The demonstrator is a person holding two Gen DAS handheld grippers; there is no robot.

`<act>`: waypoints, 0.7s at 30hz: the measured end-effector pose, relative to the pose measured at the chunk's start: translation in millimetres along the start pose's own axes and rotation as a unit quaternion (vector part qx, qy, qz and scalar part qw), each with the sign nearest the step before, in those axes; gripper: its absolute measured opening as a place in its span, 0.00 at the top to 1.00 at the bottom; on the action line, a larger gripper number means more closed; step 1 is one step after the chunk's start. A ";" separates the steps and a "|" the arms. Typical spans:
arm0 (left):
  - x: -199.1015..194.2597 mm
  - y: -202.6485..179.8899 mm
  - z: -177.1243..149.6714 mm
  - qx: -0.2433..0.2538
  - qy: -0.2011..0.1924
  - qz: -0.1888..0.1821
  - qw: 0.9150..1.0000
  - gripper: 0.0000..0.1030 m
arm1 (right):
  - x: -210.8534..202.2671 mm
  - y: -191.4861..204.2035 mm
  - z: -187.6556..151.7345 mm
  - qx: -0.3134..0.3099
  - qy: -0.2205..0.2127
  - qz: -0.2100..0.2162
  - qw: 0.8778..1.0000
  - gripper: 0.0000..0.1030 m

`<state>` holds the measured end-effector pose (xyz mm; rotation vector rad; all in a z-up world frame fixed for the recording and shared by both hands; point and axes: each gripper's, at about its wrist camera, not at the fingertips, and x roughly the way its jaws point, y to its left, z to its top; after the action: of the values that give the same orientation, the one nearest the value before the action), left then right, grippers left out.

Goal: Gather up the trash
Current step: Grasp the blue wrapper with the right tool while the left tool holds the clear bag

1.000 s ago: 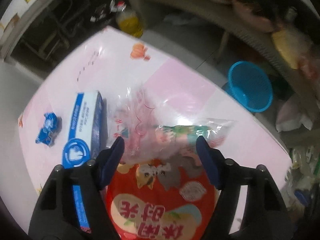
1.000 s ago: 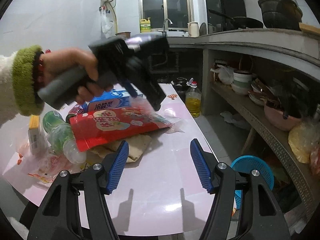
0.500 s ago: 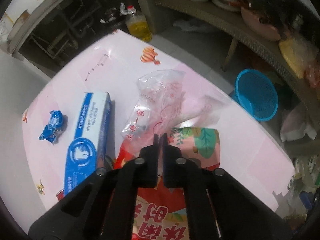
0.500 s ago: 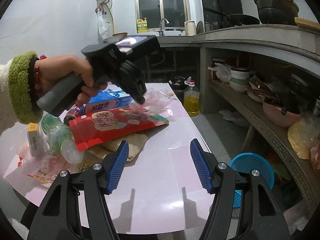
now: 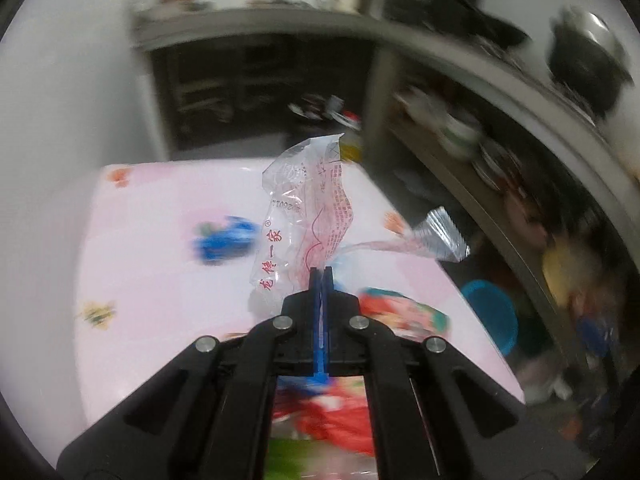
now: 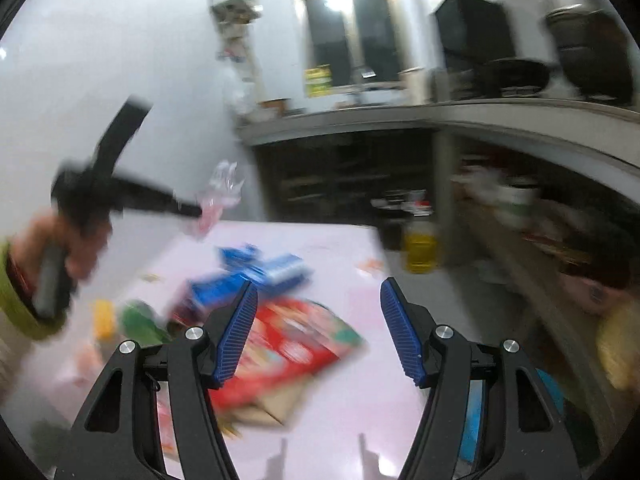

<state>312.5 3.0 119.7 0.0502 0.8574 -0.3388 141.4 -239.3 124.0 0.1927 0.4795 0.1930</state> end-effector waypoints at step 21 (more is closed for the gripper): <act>13.3 122.9 -30.9 -0.109 0.007 0.037 0.993 1.00 | 429.5 48.3 55.9 0.265 0.428 0.124 0.855 0.31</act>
<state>336.4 121.1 78.1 -0.1190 0.8990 -0.1728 534.7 -102.3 -4.3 0.7281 1.4075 0.3999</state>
